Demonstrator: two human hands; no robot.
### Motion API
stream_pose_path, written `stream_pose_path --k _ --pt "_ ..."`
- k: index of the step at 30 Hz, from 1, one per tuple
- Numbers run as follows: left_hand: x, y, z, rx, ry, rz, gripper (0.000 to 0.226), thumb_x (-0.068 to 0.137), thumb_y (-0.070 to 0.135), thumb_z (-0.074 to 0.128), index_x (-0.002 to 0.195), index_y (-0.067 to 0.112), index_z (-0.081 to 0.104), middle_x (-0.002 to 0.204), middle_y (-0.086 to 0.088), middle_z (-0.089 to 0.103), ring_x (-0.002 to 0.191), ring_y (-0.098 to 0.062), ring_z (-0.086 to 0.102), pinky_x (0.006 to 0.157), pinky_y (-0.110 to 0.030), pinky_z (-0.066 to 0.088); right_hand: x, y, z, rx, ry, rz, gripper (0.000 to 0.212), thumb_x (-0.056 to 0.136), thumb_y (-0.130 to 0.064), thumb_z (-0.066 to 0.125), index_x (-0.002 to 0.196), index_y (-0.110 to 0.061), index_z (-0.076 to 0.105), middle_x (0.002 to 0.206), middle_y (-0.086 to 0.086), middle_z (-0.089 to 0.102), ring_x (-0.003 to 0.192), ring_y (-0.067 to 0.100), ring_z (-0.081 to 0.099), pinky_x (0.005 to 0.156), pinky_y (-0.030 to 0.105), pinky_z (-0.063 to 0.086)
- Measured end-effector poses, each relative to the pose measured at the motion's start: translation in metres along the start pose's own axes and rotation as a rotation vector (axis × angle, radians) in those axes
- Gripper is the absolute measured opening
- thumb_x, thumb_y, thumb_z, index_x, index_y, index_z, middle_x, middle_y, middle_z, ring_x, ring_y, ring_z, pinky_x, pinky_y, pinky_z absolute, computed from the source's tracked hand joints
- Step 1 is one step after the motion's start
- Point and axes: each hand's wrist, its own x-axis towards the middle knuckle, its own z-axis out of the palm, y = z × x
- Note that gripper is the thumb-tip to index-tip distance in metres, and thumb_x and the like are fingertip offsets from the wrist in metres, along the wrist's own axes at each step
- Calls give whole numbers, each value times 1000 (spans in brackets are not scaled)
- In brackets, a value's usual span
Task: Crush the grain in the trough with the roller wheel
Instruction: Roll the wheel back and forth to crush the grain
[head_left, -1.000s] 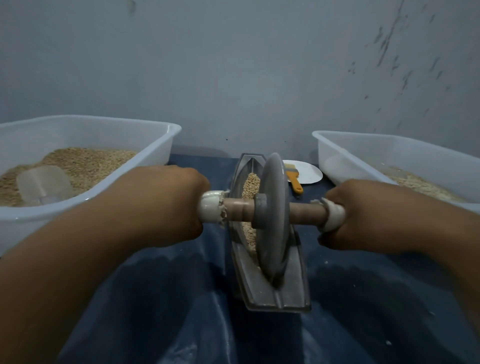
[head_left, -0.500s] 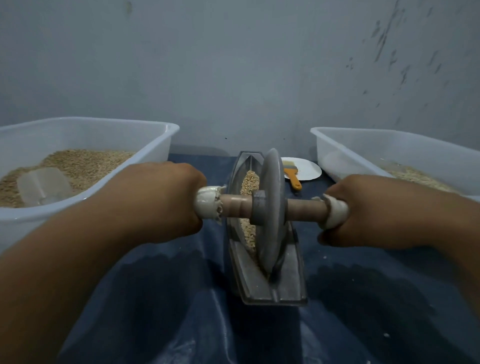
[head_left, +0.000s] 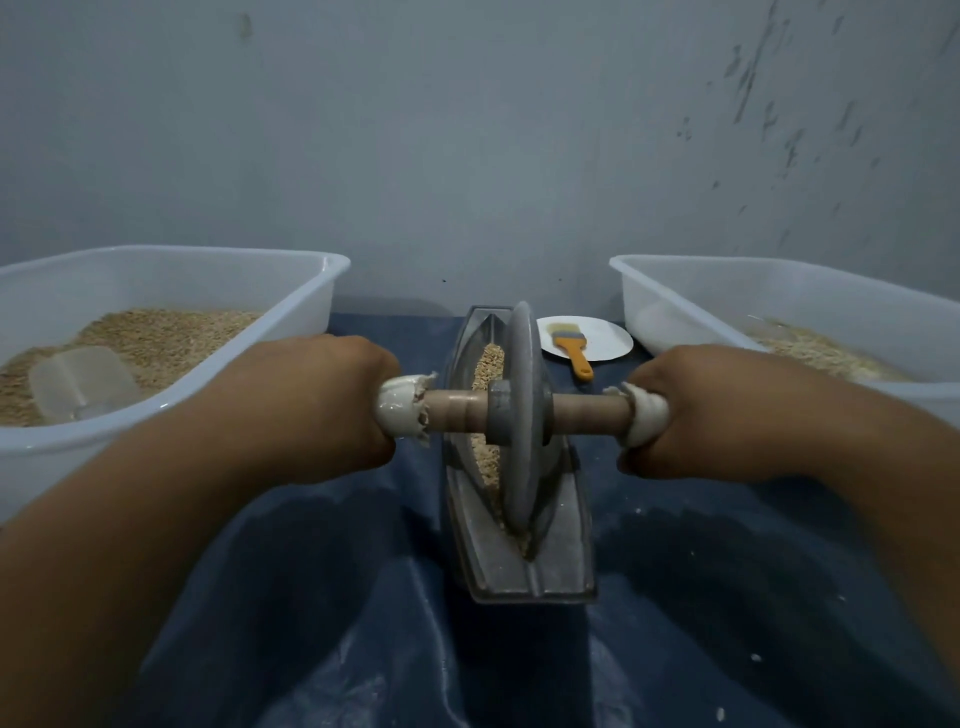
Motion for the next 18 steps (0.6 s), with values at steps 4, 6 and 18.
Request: stream_pose_path --k 4,6,18 --pt "6 7 7 48 89 -33 10 74 32 63 78 31 53 76 8 59 75 -16 58 65 -28 44 14 -7 12 -69 129 43 15 81 -39 62 76 -26 57 77 -5 64 73 18 61 57 29 44" --pt "5 6 5 79 59 -13 11 73 32 63 79 32 54 78 8 59 75 -15 58 62 -27 41 13 -6 9 -62 44 35 15 78 -37 65 74 -27 55 75 -5 64 71 17 61 59 30 48" --pt "9 4 10 27 63 -53 13 76 30 63 75 33 51 77 8 60 74 -15 58 67 -29 46 18 -7 18 -86 189 71 22 82 -39 58 68 -26 48 73 -5 59 71 20 57 58 29 42"
